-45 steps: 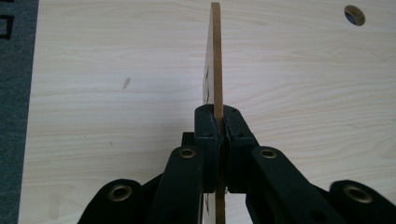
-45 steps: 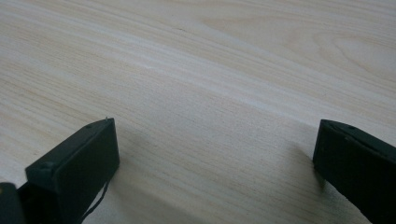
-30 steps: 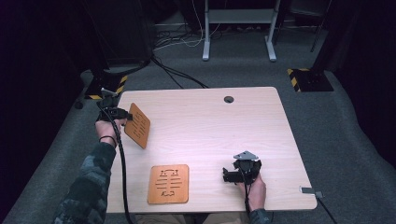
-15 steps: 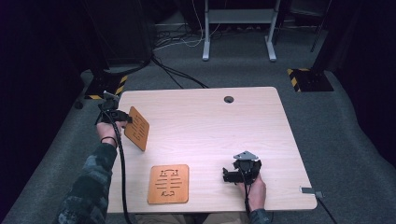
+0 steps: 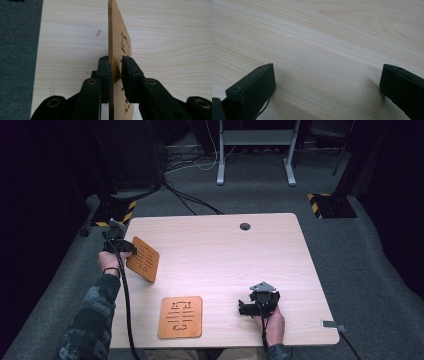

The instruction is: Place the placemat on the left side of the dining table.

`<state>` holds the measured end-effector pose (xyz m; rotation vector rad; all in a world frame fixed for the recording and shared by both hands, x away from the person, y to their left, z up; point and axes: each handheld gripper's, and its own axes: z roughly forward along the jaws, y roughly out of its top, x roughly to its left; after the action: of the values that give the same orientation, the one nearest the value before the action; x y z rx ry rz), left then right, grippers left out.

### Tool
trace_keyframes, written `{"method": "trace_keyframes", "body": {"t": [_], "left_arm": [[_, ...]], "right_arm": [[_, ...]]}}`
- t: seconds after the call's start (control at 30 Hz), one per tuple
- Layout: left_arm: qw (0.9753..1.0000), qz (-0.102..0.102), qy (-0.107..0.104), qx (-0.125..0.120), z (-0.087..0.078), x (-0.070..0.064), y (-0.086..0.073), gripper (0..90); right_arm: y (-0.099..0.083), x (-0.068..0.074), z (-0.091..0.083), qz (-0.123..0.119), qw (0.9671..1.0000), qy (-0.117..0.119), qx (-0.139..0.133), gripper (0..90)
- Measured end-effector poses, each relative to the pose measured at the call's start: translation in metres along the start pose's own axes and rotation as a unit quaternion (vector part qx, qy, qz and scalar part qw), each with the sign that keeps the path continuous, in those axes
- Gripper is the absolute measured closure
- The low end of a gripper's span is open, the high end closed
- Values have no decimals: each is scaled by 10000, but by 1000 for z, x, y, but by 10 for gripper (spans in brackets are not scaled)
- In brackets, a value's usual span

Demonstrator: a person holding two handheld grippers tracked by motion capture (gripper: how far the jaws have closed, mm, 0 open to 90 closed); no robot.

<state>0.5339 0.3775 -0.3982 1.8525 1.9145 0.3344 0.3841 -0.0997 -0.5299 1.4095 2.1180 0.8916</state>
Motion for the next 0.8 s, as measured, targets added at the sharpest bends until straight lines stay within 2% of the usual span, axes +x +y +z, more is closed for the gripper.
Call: {"method": "trace_keyframes", "body": {"t": [0.07,0.1,0.17,0.23,0.43,0.47,0.5,0.57,0.6,0.63,0.7,0.8], "left_arm": [[10000,38,43,29,0,2,-1,759],[10000,-60,59,-14,1,1,-2,755],[10000,25,79,30,2,4,-2,747],[9999,-48,126,77,2,5,-2,738],[9996,-13,269,98,6,7,-4,707],[9995,48,292,114,6,8,-4,702],[9995,-23,304,69,8,8,-4,698],[9994,41,309,143,8,10,-4,689],[9995,30,299,121,9,11,-5,686],[9995,-73,305,73,10,11,-5,684],[9995,4,295,104,10,13,-5,681],[9996,-10,238,116,11,15,-6,678]], "right_arm": [[0,0,0,-1,10000,4,2,0],[0,0,0,-2,10000,2,1,0],[0,0,0,-8,10000,-2,-3,0],[0,0,0,-7,10000,-5,-7,0],[0,0,0,-11,10000,-4,-3,0],[0,0,0,-11,10000,-5,-7,0],[0,0,0,-10,10000,-7,-8,0],[0,0,0,-12,10000,-9,-9,0],[0,0,0,-14,10000,-13,-10,0],[0,0,0,-11,10000,-15,-11,0],[0,0,0,-12,10000,-13,-9,0],[0,0,0,-11,10000,-14,-9,0]]}}
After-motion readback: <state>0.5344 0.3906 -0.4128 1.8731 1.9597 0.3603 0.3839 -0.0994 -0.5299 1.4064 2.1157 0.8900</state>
